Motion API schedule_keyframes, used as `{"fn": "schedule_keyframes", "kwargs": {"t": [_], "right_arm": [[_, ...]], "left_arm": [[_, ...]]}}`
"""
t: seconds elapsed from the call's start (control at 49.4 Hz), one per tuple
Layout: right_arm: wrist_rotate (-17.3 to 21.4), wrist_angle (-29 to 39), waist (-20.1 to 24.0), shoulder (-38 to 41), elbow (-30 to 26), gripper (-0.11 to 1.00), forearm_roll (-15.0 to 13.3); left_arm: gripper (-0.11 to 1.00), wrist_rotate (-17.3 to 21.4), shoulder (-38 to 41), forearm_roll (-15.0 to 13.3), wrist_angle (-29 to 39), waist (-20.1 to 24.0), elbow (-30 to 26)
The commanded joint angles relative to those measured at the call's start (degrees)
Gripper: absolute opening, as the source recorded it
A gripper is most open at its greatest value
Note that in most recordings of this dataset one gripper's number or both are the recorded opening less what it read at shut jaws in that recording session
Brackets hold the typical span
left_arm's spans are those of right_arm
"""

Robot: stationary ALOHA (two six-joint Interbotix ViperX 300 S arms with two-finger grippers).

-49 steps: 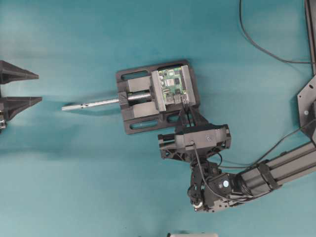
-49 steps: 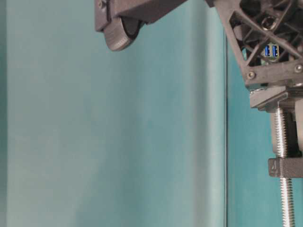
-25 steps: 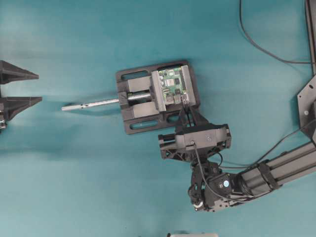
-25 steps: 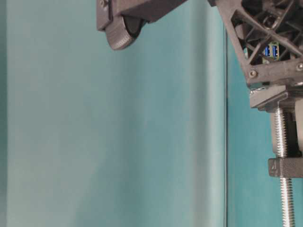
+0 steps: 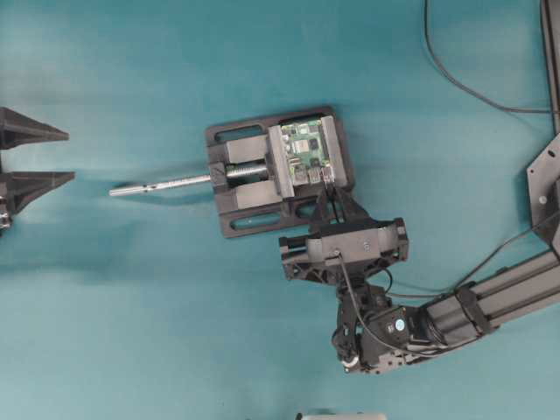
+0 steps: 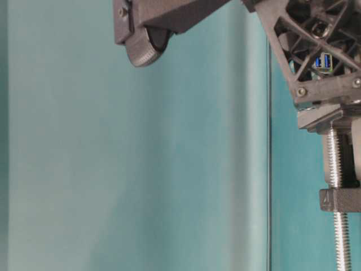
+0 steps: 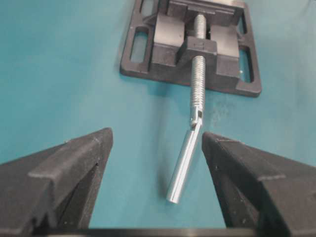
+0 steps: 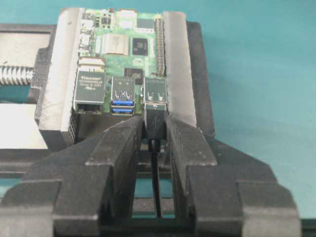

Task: Insert the USB into the fixed PCB.
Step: 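Press the plug further into the port with the right gripper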

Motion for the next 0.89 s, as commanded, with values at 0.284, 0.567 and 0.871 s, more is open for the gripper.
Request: {"fn": "schedule_keyframes", "kwargs": {"t": [0.284, 0.567, 0.871], "right_arm": [[-0.09, -0.18, -3.34, -2.2, 0.35, 0.21, -1.05], [-0.09, 0.0, -3.87, -2.2, 0.18, 0.21, -0.97], [-0.09, 0.0, -3.34, -2.2, 0.18, 0.21, -1.05]], "left_arm": [[0.89, -0.62, 0.53, 0.26, -0.44, 0.09, -0.62], [0.89, -0.62, 0.44, 0.26, -0.44, 0.09, -0.62], [0.89, -0.62, 0.53, 0.26, -0.53, 0.18, -0.62]]}}
